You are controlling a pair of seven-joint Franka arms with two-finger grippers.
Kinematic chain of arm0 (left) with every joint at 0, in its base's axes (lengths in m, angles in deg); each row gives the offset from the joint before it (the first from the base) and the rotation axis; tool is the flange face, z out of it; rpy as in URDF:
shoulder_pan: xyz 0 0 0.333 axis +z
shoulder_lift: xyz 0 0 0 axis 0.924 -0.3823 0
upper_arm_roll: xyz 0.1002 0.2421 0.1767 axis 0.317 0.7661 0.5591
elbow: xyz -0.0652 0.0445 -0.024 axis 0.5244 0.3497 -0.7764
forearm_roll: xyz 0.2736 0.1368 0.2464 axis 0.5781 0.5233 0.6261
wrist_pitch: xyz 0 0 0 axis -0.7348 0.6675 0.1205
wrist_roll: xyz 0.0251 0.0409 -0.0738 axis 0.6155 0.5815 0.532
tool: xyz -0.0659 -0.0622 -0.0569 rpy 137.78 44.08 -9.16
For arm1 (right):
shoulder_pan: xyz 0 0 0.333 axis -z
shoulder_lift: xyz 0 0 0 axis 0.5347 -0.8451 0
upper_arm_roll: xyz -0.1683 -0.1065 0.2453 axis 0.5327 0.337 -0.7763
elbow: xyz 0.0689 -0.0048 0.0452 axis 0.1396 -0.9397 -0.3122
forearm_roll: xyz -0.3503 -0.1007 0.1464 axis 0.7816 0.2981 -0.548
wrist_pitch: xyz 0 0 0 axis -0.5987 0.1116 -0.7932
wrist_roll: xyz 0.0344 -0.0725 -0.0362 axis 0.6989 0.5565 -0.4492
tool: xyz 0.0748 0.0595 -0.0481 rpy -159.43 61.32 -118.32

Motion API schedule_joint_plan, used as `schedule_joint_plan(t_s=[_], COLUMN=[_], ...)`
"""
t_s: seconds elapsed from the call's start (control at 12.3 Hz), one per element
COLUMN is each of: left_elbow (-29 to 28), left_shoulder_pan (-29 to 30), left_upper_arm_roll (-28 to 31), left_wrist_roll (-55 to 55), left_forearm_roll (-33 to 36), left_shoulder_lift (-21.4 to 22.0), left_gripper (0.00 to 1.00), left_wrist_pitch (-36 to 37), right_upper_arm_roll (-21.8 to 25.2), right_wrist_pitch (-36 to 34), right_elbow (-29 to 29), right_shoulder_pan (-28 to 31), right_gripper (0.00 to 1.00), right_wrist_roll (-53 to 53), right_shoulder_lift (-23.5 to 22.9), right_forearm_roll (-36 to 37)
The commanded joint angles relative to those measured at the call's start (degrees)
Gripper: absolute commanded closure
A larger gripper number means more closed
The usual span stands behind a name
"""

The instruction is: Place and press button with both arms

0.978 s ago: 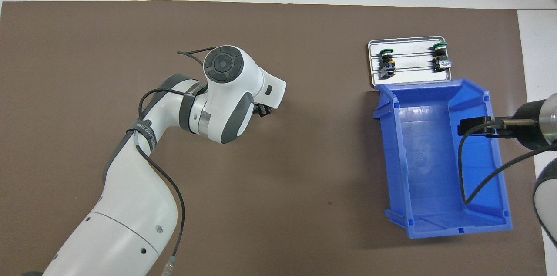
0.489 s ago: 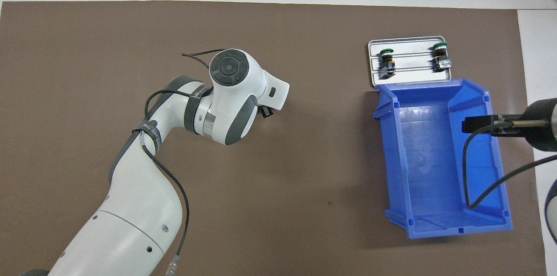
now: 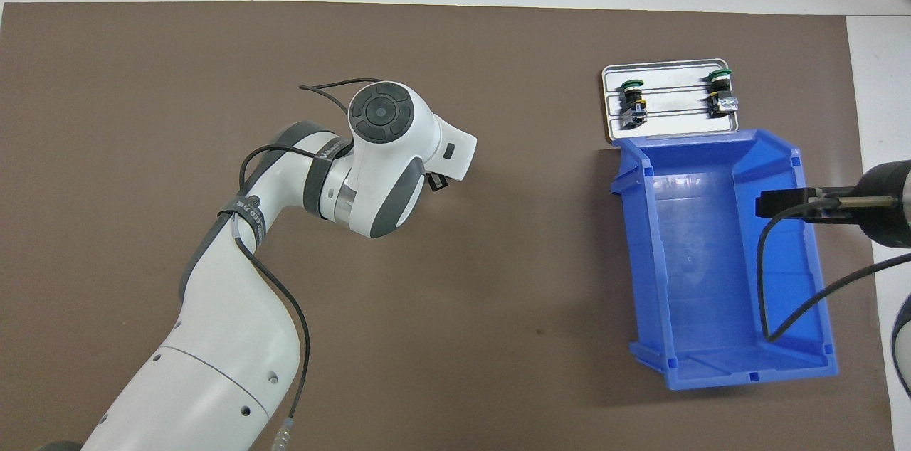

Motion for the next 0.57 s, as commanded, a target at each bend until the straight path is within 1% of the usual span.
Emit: schedule_joint_plan(t_s=[0.0, 0.08, 0.16, 0.33, 0.41, 0.49], left_elbow=[-0.55, -1.69, -4.31, -11.85, -14.85, -16.01], left_shoulder_pan=[-0.65, -0.48, -0.13, 2.76, 4.34, 5.84], left_upper_arm_roll=[1.02, 1.02, 0.94, 0.32, 0.32, 0.58], left_wrist_roll=[2.78, 3.13, 2.96, 0.61, -2.54, -7.62], left_forearm_roll=[1.15, 0.98, 0.63, 0.45, -2.51, -8.80], left_shoulder_lift=[3.32, 5.24, 8.05, 15.42, 18.33, 19.75], left_gripper=[1.00, 1.00, 1.00, 1.00, 1.00, 1.00], left_wrist_pitch=[0.48, 0.48, 0.31, 0.39, 0.40, 0.57], right_upper_arm_roll=[-0.18, -0.18, -0.18, -0.18, -0.18, -0.18], right_wrist_pitch=[-0.65, -0.65, -0.65, -0.65, -0.65, -0.65], right_elbow=[0.20, 0.28, 0.28, 0.28, 0.28, 0.28], right_shoulder_pan=[0.30, 0.30, 0.30, 0.30, 0.30, 0.30], right_gripper=[0.01, 0.01, 0.01, 0.01, 0.01, 0.01], right_wrist_roll=[0.61, 0.61, 0.61, 0.61, 0.61, 0.61], right_shoulder_lift=[0.43, 0.43, 0.43, 0.43, 0.43, 0.43], right_forearm_roll=[-1.10, -1.10, -1.10, -1.10, -1.10, -1.10])
